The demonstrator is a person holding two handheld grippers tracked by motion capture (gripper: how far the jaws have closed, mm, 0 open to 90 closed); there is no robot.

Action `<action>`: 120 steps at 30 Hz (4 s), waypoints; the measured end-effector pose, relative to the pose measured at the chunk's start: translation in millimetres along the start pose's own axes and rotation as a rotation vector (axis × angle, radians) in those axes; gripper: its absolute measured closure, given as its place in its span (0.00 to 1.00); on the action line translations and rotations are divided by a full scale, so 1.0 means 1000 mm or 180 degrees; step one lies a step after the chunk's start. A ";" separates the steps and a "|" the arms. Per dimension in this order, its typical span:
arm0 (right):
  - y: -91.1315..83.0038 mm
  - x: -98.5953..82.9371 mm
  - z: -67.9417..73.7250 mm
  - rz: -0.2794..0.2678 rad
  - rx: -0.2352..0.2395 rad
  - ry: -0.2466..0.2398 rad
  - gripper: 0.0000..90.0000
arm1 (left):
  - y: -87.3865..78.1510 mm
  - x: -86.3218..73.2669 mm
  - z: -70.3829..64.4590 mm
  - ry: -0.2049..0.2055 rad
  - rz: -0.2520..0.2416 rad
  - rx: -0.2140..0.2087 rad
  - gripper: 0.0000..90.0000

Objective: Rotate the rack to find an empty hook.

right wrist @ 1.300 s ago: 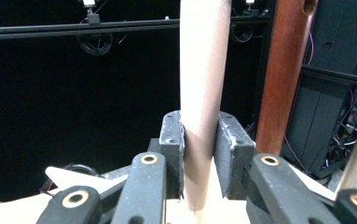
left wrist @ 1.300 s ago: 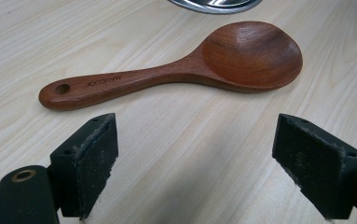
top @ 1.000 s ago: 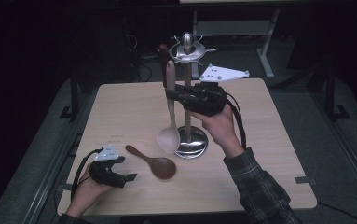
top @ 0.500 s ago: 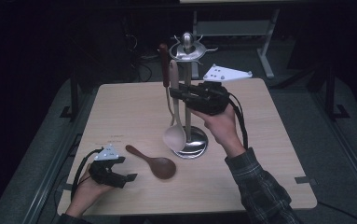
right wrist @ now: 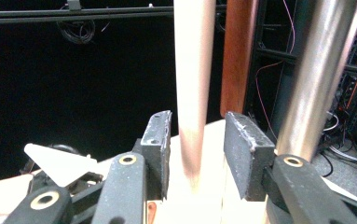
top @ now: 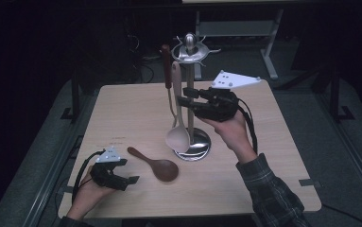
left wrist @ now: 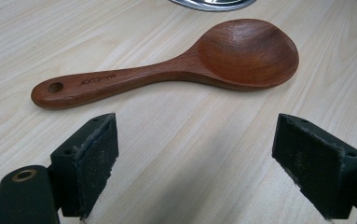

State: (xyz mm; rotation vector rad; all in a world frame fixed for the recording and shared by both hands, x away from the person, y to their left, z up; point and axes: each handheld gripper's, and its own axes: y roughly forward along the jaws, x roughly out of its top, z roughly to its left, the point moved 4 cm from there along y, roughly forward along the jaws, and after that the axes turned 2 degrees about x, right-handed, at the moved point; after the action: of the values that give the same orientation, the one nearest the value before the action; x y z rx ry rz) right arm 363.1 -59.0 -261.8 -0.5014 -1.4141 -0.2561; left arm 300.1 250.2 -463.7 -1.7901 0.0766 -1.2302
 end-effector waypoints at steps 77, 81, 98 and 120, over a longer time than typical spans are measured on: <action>0.049 -0.116 -0.056 0.0717 -0.0374 0.0020 0.80 | -0.096 0.203 -0.008 0.0264 -0.0652 -0.0470 1.00; 0.049 -0.116 -0.056 0.0715 -0.0374 0.0016 0.81 | -0.102 0.224 -0.008 0.0326 -0.0689 -0.0500 1.00; 0.049 -0.116 -0.056 0.0721 -0.0346 0.0005 0.81 | -0.115 0.307 -0.009 0.0485 -0.0927 -0.0514 1.00; 0.048 -0.116 -0.056 0.0708 -0.0338 -0.0007 0.81 | -0.099 0.343 -0.003 0.0474 -0.0954 -0.0293 1.00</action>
State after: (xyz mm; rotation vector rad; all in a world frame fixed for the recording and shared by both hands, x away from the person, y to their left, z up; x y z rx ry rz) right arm 416.6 -58.3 -388.7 -0.7411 -1.3388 -0.1515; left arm 426.9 128.4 -152.8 -1.8327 -0.0535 -1.5957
